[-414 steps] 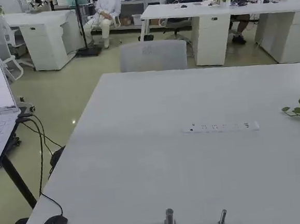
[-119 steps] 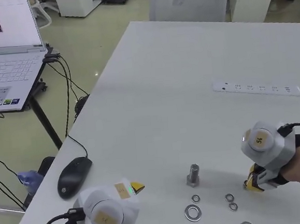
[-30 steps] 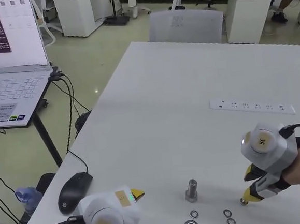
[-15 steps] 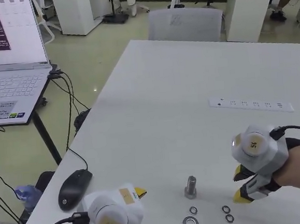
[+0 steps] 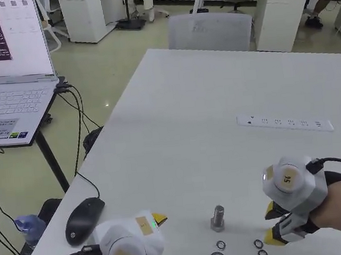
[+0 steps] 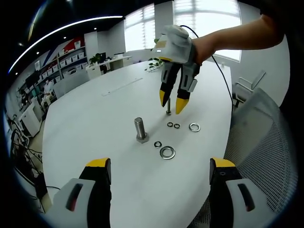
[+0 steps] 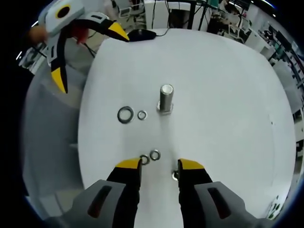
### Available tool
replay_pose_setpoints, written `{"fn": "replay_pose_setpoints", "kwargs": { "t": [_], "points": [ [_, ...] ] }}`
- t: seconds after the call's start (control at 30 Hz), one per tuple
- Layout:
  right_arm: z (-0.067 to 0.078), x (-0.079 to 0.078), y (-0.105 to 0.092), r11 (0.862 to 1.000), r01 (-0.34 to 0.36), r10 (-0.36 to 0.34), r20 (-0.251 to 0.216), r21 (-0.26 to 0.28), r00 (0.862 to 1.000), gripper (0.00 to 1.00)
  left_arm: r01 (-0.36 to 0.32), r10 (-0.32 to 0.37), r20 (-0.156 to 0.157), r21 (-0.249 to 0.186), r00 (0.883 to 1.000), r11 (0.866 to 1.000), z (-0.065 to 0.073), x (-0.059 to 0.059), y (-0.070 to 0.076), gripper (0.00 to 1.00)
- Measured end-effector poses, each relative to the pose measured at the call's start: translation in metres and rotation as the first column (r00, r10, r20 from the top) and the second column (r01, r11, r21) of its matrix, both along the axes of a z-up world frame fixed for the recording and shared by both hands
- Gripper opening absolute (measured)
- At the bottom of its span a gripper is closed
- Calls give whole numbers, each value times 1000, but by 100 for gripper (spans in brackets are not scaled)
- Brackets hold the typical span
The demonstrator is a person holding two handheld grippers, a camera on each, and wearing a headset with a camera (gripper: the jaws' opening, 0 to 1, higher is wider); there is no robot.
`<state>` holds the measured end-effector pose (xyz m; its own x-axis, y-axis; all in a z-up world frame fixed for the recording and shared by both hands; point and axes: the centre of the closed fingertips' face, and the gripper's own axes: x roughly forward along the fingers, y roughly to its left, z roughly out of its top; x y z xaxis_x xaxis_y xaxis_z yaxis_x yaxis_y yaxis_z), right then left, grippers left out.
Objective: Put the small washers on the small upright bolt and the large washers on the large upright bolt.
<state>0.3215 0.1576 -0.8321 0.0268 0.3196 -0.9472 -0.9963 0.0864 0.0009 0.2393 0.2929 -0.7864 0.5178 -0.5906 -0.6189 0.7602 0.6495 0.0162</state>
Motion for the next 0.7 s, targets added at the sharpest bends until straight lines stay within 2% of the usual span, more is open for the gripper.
{"fn": "replay_pose_setpoints", "kwargs": {
  "t": [0.13, 0.5, 0.7],
  "points": [
    [-1, 4, 2, 1000, 10, -11, 23, 13, 1000, 32, 8, -8, -7, 1, 1000, 1000, -1, -1, 0, 84],
    [-18, 3, 6, 1000, 29, -29, 11, -8, 1000, 30, 23, -23, -27, -3, 999, 1000, -7, -7, -1, 84],
    [-26, 2, 7, 999, 30, -30, 9, -14, 1000, 29, 30, -30, -25, 1, 999, 1000, -7, -8, 1, 84]
  ]
}}
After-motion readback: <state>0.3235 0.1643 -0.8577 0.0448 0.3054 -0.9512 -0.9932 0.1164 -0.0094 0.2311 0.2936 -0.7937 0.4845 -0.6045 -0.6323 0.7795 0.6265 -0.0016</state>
